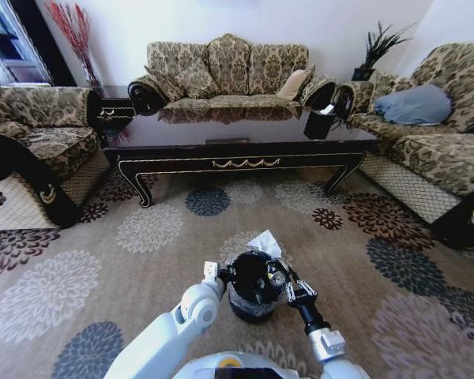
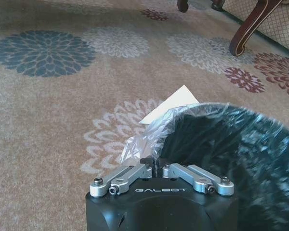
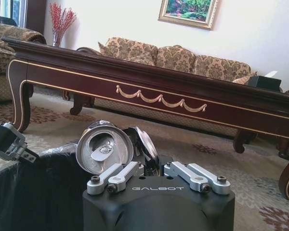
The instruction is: Move to the front of the table and pick up the trash from the floor, then place it into the trash bin.
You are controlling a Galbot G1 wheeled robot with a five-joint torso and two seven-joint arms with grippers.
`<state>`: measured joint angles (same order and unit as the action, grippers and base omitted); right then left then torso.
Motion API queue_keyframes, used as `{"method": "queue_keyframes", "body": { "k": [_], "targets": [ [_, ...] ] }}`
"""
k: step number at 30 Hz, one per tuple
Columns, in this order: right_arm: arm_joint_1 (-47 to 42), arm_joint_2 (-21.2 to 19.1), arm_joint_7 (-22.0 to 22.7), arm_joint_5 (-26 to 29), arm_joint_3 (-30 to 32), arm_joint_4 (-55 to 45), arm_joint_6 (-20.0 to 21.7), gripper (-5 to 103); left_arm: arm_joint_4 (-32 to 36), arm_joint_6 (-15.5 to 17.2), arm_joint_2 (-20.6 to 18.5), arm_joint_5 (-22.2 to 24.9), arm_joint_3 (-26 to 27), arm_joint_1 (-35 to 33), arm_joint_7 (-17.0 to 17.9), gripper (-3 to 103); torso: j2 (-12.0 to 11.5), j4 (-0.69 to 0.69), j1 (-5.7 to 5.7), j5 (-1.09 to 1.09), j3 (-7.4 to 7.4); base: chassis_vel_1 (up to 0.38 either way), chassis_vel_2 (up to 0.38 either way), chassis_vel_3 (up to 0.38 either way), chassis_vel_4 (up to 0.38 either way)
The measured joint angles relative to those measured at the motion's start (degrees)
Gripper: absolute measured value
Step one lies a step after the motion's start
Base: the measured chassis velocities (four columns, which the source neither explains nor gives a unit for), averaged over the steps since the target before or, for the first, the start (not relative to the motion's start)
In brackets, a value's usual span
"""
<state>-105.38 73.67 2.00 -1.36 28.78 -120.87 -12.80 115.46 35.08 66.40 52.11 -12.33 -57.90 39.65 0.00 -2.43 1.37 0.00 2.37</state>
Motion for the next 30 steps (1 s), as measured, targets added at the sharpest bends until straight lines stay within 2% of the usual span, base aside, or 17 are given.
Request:
{"method": "queue_keyframes", "body": {
  "k": [7,8,9,10,11,13,14,16,18,19,23,25,29,30],
  "targets": [
    [-1.41,0.35,-0.22,-2.09,-0.98,-0.68,-0.25,14,-0.15,0.00,-0.03,0.14,0.41,-0.34,0.01,4,0.00,0.01,0.00,0.00,0.00,0.000,0.000,0.000,0.000],
    [-1.65,0.36,-0.22,-2.51,-1.01,-0.59,-0.43,10,-0.16,0.00,0.09,0.12,0.36,-0.34,0.04,4,0.00,0.01,0.00,0.00,0.00,0.000,0.000,0.000,0.000],
    [-1.80,0.33,-0.22,-2.73,-1.01,-0.50,-0.53,15,-0.15,0.00,0.19,0.11,0.29,-0.33,0.07,4,0.00,0.01,0.00,0.00,0.00,0.000,0.000,0.000,0.000],
    [-1.92,0.29,-0.22,-2.87,-0.99,-0.45,-0.63,15,-0.12,0.00,0.28,0.11,0.15,-0.30,0.11,4,0.00,0.01,0.00,0.01,0.00,0.000,0.000,0.000,0.000],
    [-2.00,0.24,-0.24,-2.87,-0.88,-0.49,-0.71,24,-0.09,0.00,0.44,0.13,-0.03,-0.26,0.16,4,0.00,0.00,0.00,0.00,0.00,0.000,0.000,0.000,0.000],
    [-2.08,0.20,-0.35,-2.80,-0.78,-0.65,-0.73,24,-0.05,0.01,0.53,0.13,-0.09,-0.27,0.19,4,0.00,0.00,0.00,0.00,0.00,0.000,0.000,0.000,0.000],
    [-2.17,0.16,-0.58,-2.72,-0.64,-0.88,-0.77,34,0.05,0.00,0.66,0.12,-0.09,-0.32,0.23,4,0.00,0.00,0.00,-0.01,0.00,0.000,0.000,0.000,0.000],
    [-2.25,0.14,-0.67,-2.71,-0.60,-0.98,-0.81,34,0.18,0.02,0.68,0.10,-0.09,-0.48,0.29,4,0.00,0.00,0.00,-0.01,0.00,0.000,0.000,0.000,0.000],
    [-2.41,0.17,-0.68,-2.73,-0.58,-1.01,-0.86,45,0.38,0.13,0.53,-0.11,-0.03,-0.80,0.36,4,0.00,0.00,0.00,0.00,0.00,0.000,0.000,0.000,0.000],
    [-2.41,0.17,-0.68,-2.73,-0.58,-1.01,-0.86,45,0.38,0.13,0.53,-0.11,-0.03,-0.80,0.36,4,0.00,0.00,0.00,0.00,0.00,0.000,0.000,0.000,0.000],
    [-2.73,0.35,-0.57,-2.77,-0.58,-1.16,-0.91,67,0.60,0.18,-0.16,-0.26,0.60,-0.99,0.34,4,0.00,0.00,0.00,0.00,0.00,0.000,0.000,0.000,0.000],
    [-2.75,0.38,-0.53,-2.75,-0.57,-1.29,-0.92,67,0.65,0.18,-0.28,-0.26,0.81,-0.99,0.31,4,0.00,0.00,0.00,0.00,0.00,0.000,0.000,0.000,0.000],
    [-2.61,0.40,-0.20,-1.71,-0.15,-2.32,-0.90,88,0.89,0.18,-1.51,-0.23,2.41,-1.00,-0.15,4,0.00,0.00,0.00,-0.01,0.00,0.000,0.000,0.000,0.000],
    [-2.61,0.40,-0.20,-1.71,-0.15,-2.32,-0.90,88,0.89,0.18,-1.51,-0.23,2.41,-1.00,-0.15,4,0.00,0.00,0.00,-0.01,0.00,0.000,0.000,0.000,0.000]
  ]
}}
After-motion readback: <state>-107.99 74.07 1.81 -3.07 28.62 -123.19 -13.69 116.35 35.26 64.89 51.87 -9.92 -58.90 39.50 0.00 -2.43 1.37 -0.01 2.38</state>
